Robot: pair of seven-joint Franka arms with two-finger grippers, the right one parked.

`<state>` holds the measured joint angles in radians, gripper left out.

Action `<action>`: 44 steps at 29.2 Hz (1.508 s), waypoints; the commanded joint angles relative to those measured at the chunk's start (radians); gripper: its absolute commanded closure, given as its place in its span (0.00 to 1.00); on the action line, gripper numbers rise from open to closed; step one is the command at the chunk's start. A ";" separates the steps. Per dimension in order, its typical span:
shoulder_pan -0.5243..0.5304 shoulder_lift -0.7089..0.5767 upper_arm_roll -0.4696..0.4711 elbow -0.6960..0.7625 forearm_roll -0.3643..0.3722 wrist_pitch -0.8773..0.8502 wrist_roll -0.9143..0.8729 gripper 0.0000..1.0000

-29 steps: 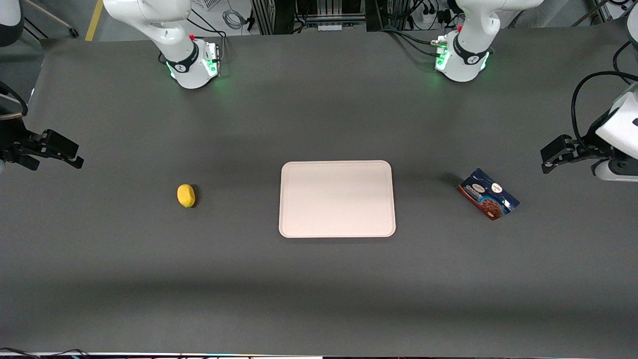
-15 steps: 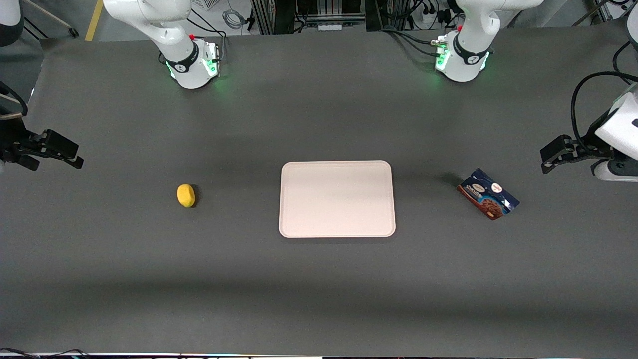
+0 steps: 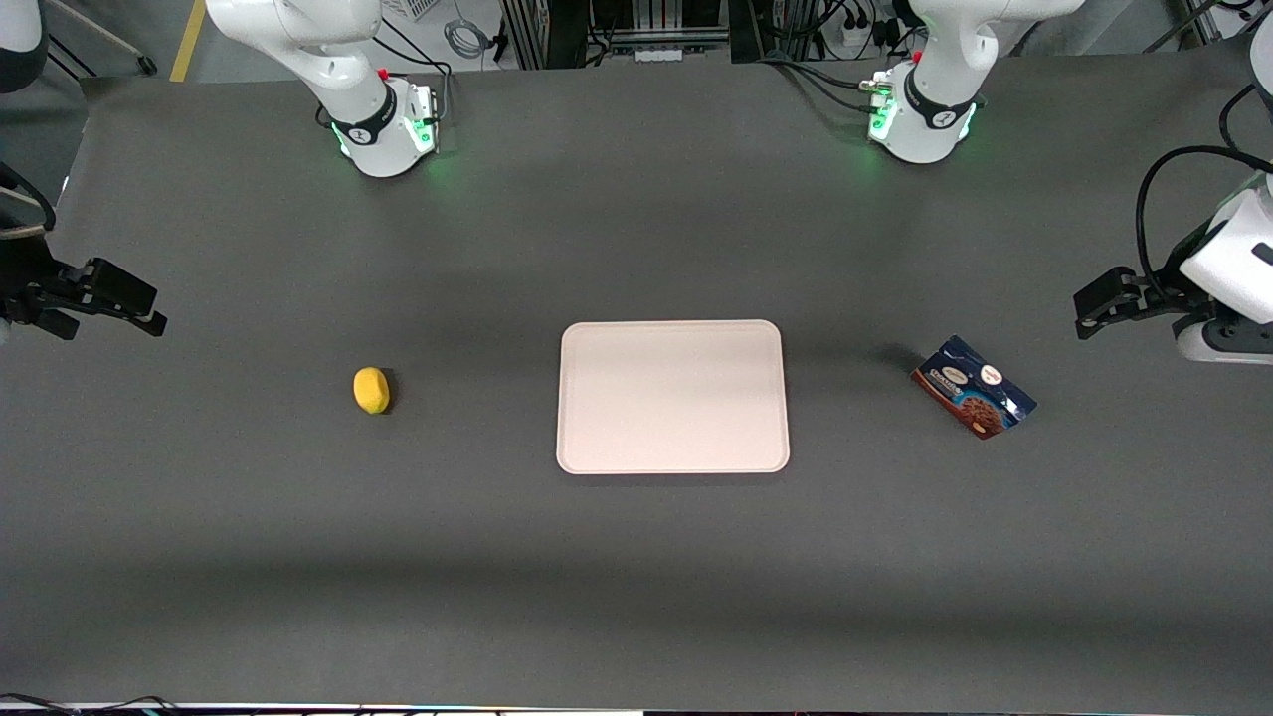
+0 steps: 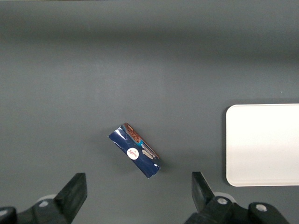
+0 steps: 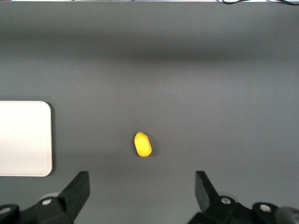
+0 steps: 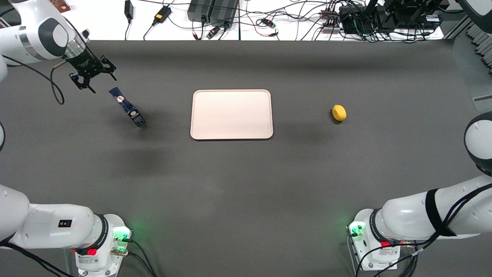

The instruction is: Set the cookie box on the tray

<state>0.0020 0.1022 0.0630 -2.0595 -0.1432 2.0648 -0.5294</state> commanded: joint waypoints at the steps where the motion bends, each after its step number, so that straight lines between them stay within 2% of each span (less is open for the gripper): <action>1: -0.010 0.005 -0.018 -0.076 -0.013 0.129 -0.037 0.00; 6: -0.011 0.010 -0.064 -0.162 -0.012 0.267 -0.060 0.00; 16: -0.011 0.028 -0.069 -0.231 0.016 0.373 -0.058 0.00; 32: -0.013 0.108 -0.080 -0.268 0.027 0.535 -0.061 0.00; 44: -0.014 0.149 -0.088 -0.258 0.028 0.584 -0.044 0.00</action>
<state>-0.0048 0.2319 -0.0266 -2.3215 -0.1300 2.6067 -0.5718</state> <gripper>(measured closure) 0.000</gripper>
